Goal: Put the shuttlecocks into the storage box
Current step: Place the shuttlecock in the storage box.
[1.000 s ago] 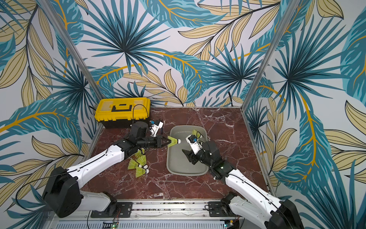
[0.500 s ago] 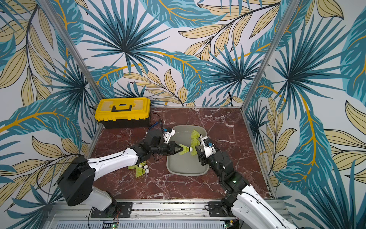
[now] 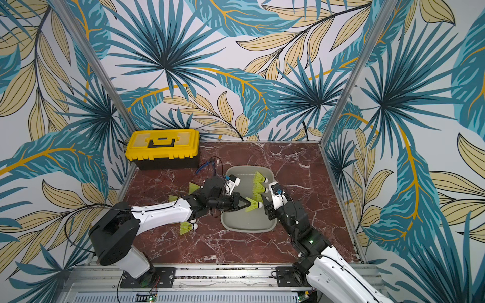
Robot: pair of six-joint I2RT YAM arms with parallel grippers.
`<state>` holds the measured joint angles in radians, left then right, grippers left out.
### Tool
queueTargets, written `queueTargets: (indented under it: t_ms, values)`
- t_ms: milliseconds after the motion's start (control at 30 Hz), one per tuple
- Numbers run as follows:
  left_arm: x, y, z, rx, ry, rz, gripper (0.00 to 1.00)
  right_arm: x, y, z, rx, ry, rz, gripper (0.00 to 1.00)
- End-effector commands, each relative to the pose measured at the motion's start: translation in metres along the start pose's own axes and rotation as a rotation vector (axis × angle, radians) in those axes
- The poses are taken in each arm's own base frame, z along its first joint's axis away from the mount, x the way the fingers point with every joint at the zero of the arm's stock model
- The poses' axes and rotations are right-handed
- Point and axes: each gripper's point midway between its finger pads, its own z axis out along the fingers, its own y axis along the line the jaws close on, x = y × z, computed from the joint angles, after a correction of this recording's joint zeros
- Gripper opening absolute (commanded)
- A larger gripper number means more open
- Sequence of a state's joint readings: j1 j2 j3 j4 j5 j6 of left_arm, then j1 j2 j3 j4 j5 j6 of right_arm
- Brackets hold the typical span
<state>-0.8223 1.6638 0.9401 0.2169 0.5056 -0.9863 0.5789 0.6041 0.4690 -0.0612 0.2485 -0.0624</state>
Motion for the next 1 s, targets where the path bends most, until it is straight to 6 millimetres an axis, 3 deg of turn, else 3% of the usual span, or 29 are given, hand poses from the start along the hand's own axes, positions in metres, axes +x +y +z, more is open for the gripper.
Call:
queueTargets:
  t_ms: [0,567,967]
  values:
    - [0.006,0.006,0.008,0.008,0.015,-0.005,0.0,0.011,-0.002,-0.001,0.014,0.025,0.005,0.6]
    - [0.007,0.026,0.044,-0.027,0.057,-0.027,0.0,0.017,-0.007,-0.004,0.041,0.03,0.009,0.6]
    - [0.001,0.026,0.059,-0.032,0.056,-0.024,0.0,0.022,-0.008,-0.004,0.049,0.036,0.009,0.6]
